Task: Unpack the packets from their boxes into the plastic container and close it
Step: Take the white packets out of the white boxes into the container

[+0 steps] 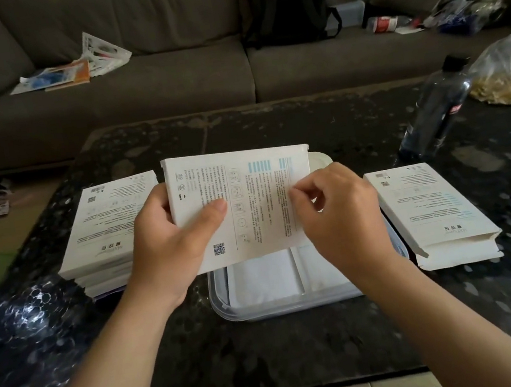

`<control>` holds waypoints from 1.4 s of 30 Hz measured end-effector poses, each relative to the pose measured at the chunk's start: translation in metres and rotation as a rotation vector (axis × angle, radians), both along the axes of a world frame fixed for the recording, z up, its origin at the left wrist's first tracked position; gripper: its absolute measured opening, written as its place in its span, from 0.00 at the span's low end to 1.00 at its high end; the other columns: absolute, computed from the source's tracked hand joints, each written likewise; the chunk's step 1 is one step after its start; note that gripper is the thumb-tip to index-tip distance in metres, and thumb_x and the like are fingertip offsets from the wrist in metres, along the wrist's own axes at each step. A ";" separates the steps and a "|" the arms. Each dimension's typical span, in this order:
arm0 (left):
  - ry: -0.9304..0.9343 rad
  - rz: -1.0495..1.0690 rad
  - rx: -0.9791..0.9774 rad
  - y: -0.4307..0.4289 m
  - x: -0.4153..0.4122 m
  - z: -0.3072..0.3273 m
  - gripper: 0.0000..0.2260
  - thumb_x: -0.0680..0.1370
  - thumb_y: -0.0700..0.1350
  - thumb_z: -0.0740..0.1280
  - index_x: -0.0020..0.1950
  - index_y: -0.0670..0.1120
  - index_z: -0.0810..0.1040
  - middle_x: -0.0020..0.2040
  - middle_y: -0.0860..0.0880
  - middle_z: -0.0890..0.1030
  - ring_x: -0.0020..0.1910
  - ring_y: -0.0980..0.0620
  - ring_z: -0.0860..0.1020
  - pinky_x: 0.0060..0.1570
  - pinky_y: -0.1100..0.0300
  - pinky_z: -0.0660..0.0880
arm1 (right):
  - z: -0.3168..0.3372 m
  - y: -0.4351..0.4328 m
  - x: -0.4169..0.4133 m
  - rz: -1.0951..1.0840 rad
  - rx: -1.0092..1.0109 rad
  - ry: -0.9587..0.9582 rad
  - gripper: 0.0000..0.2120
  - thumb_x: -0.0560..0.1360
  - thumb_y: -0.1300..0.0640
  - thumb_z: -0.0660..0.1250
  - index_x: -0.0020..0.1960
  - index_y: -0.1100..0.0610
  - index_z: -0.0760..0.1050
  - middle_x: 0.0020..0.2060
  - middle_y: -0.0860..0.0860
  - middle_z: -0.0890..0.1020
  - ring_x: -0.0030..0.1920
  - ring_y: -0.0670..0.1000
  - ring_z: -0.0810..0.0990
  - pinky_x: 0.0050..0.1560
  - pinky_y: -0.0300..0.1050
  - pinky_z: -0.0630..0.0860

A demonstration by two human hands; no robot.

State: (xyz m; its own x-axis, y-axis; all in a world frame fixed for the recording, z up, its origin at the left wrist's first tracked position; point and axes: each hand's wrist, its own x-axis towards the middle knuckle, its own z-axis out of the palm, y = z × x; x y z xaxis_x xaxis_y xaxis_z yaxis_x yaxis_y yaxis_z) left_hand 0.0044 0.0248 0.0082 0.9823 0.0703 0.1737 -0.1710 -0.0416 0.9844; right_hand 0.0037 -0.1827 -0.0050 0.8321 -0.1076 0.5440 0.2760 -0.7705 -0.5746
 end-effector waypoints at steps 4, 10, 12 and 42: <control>-0.002 0.004 0.016 0.002 -0.001 -0.001 0.20 0.70 0.47 0.75 0.60 0.45 0.77 0.56 0.50 0.85 0.56 0.48 0.84 0.51 0.43 0.81 | 0.007 0.003 -0.003 0.019 0.130 0.158 0.08 0.81 0.54 0.66 0.42 0.52 0.74 0.42 0.44 0.78 0.40 0.46 0.78 0.40 0.41 0.81; 0.050 0.030 -0.073 0.008 0.003 0.003 0.20 0.69 0.43 0.79 0.58 0.44 0.79 0.55 0.49 0.85 0.55 0.47 0.84 0.53 0.41 0.81 | 0.021 -0.010 0.001 0.080 0.452 0.387 0.06 0.81 0.58 0.63 0.46 0.57 0.74 0.41 0.52 0.83 0.42 0.52 0.83 0.42 0.49 0.84; 0.074 0.025 -0.114 0.011 0.004 0.003 0.20 0.69 0.43 0.79 0.59 0.44 0.79 0.55 0.48 0.85 0.55 0.46 0.84 0.53 0.42 0.80 | 0.027 -0.014 0.001 0.129 0.697 0.438 0.06 0.82 0.62 0.61 0.48 0.64 0.72 0.40 0.53 0.84 0.40 0.52 0.84 0.40 0.45 0.84; 0.164 -0.111 -0.230 0.020 0.008 0.004 0.17 0.73 0.42 0.74 0.62 0.44 0.79 0.59 0.45 0.84 0.58 0.44 0.83 0.51 0.46 0.81 | 0.031 -0.030 0.002 0.529 0.964 0.651 0.13 0.71 0.58 0.70 0.50 0.68 0.77 0.53 0.54 0.87 0.54 0.57 0.86 0.50 0.54 0.85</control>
